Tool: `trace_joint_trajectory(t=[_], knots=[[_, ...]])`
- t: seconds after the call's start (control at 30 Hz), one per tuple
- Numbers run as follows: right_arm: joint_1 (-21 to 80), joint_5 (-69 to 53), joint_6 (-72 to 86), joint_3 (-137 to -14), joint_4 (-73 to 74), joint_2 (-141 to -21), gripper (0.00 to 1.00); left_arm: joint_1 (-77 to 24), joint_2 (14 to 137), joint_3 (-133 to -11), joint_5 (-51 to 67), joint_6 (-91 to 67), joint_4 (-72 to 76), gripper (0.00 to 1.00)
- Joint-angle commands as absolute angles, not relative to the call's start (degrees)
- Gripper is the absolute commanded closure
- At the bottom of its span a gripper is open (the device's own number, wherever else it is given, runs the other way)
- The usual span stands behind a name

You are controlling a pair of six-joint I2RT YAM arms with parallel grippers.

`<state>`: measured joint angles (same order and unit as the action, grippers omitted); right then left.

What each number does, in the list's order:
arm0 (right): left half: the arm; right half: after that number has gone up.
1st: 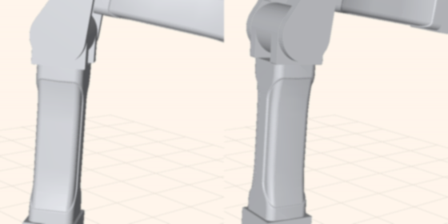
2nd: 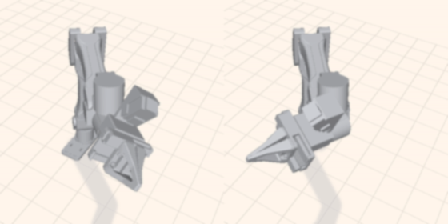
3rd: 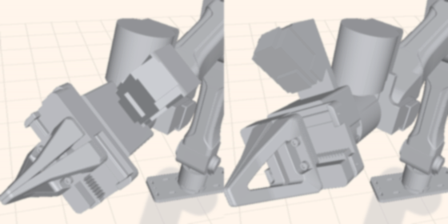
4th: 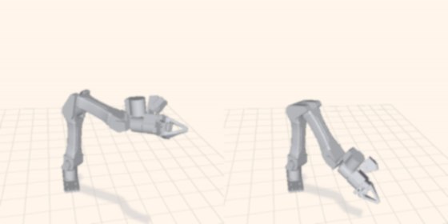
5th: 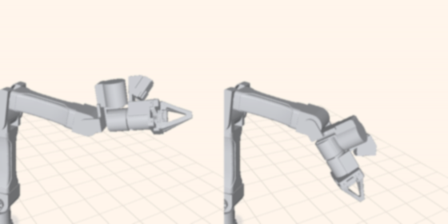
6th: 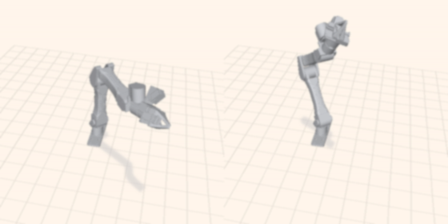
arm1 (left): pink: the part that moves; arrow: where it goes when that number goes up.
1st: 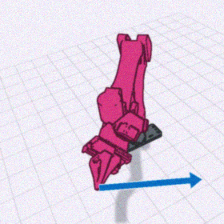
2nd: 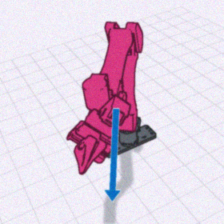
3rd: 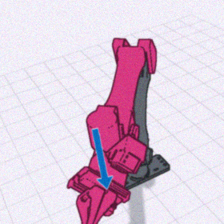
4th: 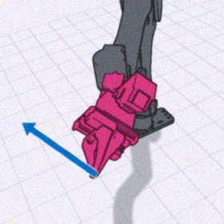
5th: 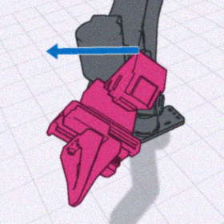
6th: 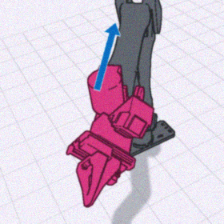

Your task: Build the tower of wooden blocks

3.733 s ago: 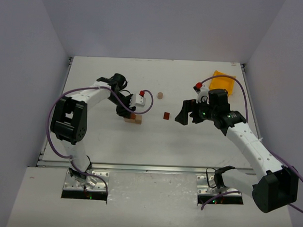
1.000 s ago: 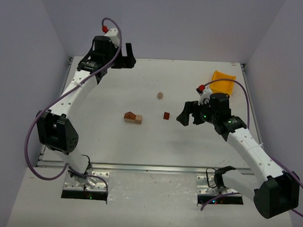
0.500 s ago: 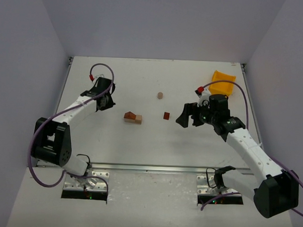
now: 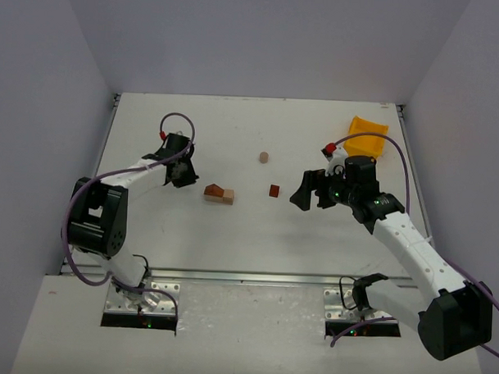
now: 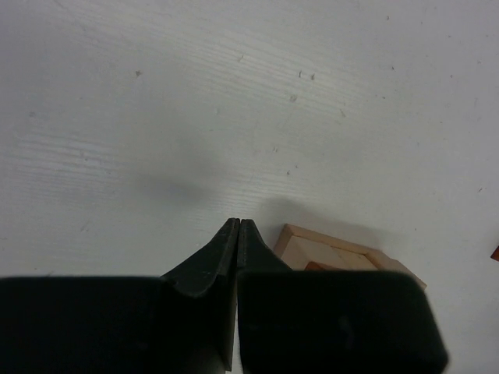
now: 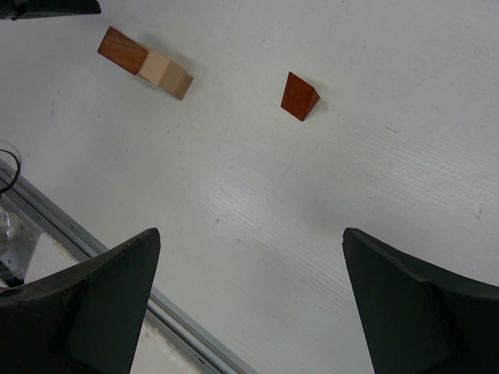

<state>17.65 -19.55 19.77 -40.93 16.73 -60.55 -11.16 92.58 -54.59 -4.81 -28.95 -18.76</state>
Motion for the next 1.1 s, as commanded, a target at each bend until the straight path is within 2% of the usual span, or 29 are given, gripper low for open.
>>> trace_joint_trajectory(t=[0.0,0.4,1.07], knots=[[17.7,-18.7,18.9,-40.6,14.7,-59.8,0.01,-10.6,93.3,-55.1,-0.2,-28.6,-14.3,1.0],[17.7,-18.7,18.6,-40.1,14.2,-59.0,0.01,-12.0,94.4,-54.8,1.0,-29.0,-15.3,1.0],[17.7,-16.5,18.3,-39.0,14.6,-56.3,0.01,-16.2,92.6,-55.5,-4.2,-29.5,-18.5,1.0]])
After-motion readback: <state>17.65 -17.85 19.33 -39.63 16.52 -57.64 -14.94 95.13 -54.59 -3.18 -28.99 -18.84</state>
